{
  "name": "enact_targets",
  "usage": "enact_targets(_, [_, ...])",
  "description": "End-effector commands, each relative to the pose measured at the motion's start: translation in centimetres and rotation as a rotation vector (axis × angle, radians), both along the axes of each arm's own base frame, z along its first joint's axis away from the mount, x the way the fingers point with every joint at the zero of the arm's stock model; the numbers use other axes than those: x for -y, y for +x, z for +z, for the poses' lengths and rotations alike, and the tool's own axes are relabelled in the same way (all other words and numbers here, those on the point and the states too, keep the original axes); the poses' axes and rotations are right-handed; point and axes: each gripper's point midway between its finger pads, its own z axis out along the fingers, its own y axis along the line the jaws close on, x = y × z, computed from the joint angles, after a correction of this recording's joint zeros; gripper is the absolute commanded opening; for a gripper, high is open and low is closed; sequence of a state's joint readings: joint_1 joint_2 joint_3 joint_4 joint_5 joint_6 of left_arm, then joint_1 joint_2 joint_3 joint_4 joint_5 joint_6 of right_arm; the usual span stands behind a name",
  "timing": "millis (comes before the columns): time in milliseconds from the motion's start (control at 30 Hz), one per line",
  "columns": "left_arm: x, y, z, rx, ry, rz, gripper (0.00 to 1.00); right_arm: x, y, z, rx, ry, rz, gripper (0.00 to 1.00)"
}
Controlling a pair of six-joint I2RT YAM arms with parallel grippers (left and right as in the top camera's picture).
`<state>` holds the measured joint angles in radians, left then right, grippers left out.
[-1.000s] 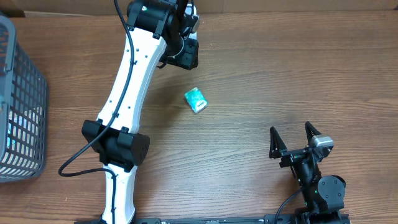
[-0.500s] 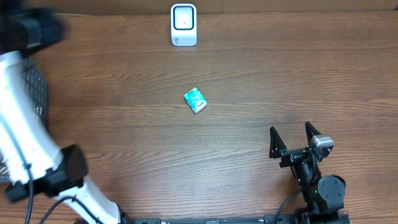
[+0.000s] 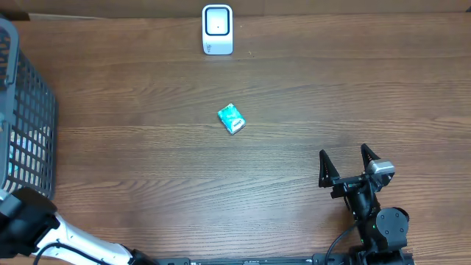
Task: Scan the item barcode
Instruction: 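Return the left gripper to the basket and grasp a second teal wipes pack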
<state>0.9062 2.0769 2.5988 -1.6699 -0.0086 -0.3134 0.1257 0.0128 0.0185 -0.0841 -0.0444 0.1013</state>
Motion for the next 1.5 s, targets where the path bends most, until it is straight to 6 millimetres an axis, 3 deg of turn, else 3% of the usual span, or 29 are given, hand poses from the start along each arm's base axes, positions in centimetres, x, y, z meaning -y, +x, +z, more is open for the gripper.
enact_targets(0, [-2.0,-0.6,-3.1,-0.100,-0.012,0.038,1.00,0.2,0.0,-0.2,0.001,0.003,-0.009,1.00])
enact_targets(167, [-3.2,-1.1,-6.2,-0.197,-0.021,0.012,0.98,0.2,0.0,-0.2,0.001,0.003,-0.009,1.00])
enact_targets(400, [-3.9,-1.6,-12.0,-0.310,-0.064,-0.032,0.92,0.2,0.0,-0.2,0.001,0.003,-0.009,1.00])
enact_targets(600, [-4.0,-1.0,-17.2,-0.335,-0.082,-0.074,0.90,0.2,0.0,-0.2,0.001,0.003,-0.009,1.00])
enact_targets(967, [-5.6,0.6,-23.9,-0.333,0.007,-0.257,0.84,0.2,0.0,-0.2,0.001,0.003,-0.009,1.00])
enact_targets(1133, [-4.2,2.0,-26.7,-0.269,-0.028,-0.379,0.80,0.2,0.0,-0.2,0.001,0.003,-0.009,1.00])
enact_targets(1267, [-3.6,1.8,-28.8,-0.264,-0.029,-0.389,0.80,0.2,0.0,-0.2,0.001,0.003,-0.009,1.00])
enact_targets(1367, [-3.2,1.6,-29.4,-0.268,-0.040,-0.390,0.59,0.2,0.0,-0.2,0.001,0.003,-0.009,1.00])
enact_targets(1400, [-3.1,1.6,-29.4,-0.268,-0.041,-0.390,0.43,0.2,0.0,-0.2,0.001,0.003,-0.009,1.00])
enact_targets(1433, [-3.1,1.6,-29.3,-0.268,-0.043,-0.387,0.21,0.2,0.0,-0.2,0.001,0.003,-0.009,1.00])
enact_targets(1467, [-3.1,1.5,-29.1,-0.269,-0.046,-0.384,0.08,0.2,0.0,-0.2,0.001,0.003,-0.009,1.00])
